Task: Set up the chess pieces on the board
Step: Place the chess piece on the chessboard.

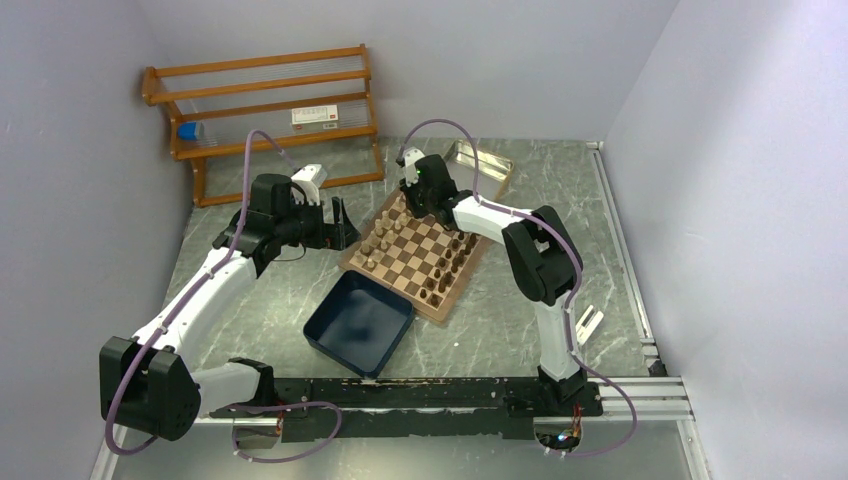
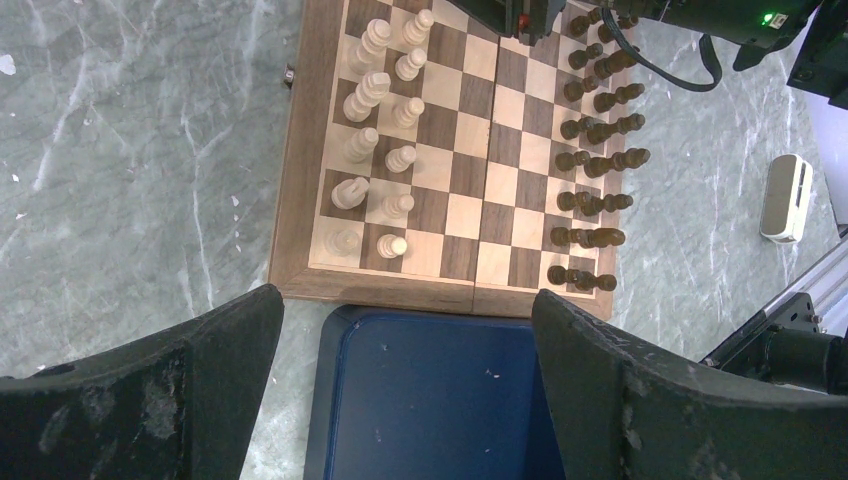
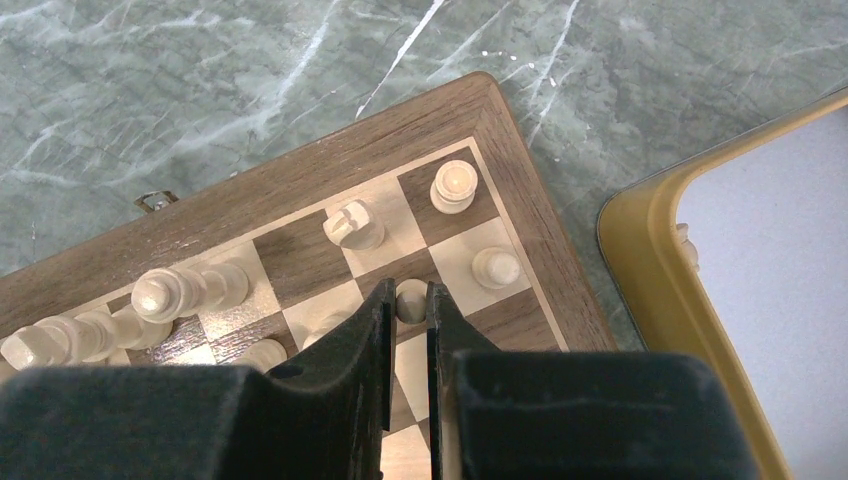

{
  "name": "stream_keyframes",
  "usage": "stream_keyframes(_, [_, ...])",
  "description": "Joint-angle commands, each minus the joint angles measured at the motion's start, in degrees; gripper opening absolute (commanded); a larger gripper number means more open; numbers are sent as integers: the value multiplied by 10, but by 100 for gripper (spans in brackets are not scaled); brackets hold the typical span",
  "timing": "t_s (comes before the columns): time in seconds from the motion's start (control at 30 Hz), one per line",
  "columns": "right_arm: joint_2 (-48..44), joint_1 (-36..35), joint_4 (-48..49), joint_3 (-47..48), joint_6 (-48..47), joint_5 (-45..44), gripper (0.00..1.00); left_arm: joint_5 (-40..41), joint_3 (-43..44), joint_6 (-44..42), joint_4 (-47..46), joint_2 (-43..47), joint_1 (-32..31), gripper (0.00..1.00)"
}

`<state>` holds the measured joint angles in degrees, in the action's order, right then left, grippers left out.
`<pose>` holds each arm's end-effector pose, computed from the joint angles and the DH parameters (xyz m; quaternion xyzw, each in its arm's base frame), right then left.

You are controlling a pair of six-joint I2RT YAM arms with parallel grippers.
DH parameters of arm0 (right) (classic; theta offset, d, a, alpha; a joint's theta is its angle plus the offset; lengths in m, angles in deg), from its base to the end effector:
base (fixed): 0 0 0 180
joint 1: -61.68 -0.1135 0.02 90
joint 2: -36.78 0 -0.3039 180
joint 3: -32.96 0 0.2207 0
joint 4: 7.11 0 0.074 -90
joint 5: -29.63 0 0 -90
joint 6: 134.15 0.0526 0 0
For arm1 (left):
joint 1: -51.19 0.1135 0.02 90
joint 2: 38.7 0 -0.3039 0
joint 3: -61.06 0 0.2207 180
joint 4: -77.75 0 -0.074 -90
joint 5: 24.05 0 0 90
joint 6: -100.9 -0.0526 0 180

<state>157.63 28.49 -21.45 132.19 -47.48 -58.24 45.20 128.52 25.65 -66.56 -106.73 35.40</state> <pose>0.4035 0.2663 0.2188 -0.2871 0.8432 0.1330 0.4346 0.2127 -0.0795 0.3203 0.0894 0.8767 -0.2721 0.3866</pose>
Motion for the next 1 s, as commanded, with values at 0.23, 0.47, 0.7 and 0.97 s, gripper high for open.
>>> stream_keyframes(0.23, [16,-4,-12,22,-5,-3,18,-1,-3,-5,-8,13,8,99])
stream_keyframes(0.47, [17,-4,-12,28,-2,-3,25,-1,-3,-6,-8,13,8,99])
stream_keyframes(0.7, [19,-4,-12,32,5,5,25,0,-2,-7,-8,14,9,99])
stream_keyframes(0.97, [10,-2,-33,47,-10,-17,31,-1,-3,-8,-8,13,9,99])
